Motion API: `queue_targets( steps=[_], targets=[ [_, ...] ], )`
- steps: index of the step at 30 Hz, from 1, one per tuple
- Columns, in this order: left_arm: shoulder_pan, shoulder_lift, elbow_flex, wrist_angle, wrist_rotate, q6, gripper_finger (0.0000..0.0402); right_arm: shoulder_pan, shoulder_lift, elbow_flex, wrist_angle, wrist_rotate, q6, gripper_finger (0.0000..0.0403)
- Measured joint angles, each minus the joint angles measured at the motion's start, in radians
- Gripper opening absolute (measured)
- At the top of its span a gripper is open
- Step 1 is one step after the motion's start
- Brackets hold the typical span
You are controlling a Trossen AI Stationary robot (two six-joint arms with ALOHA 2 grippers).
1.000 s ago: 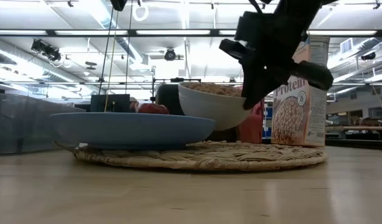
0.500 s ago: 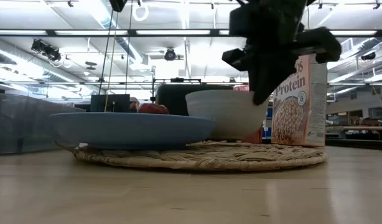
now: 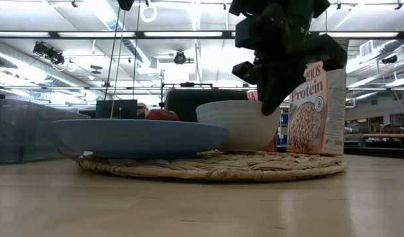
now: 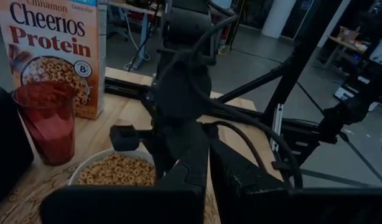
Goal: Arrange a breakfast setting
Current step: Adjust the white bowl on the brown woven mat, then put the black spoon to the right of the white bowl on the brown woven mat
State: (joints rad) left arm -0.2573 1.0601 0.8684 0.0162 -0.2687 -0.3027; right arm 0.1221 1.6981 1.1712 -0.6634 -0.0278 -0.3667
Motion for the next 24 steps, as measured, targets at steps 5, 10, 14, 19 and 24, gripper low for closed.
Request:
queue_targets(
  steps=[5,10,14,19,24],
  targets=[
    [0.0,0.0,0.0,-0.001,0.0,0.0,0.0023,0.003,0.0,-0.001,0.028,0.029,-0.001,0.0036],
    [0.0,0.0,0.0,0.001,0.0,0.0,0.0023,0.004,0.0,-0.001,0.06,0.028,0.001,0.0082],
    [0.0,0.0,0.0,0.02,0.0,0.0,0.0023,0.013,-0.003,0.004,0.053,0.036,0.018,0.0123],
    [0.02,0.0,0.0,0.028,-0.05,0.032,0.0023,0.026,-0.048,0.056,0.022,0.036,0.028,0.0154],
    [0.065,0.0,0.0,0.092,-0.004,0.111,0.0022,0.035,-0.186,0.114,0.035,0.035,0.135,0.0153]
  ],
)
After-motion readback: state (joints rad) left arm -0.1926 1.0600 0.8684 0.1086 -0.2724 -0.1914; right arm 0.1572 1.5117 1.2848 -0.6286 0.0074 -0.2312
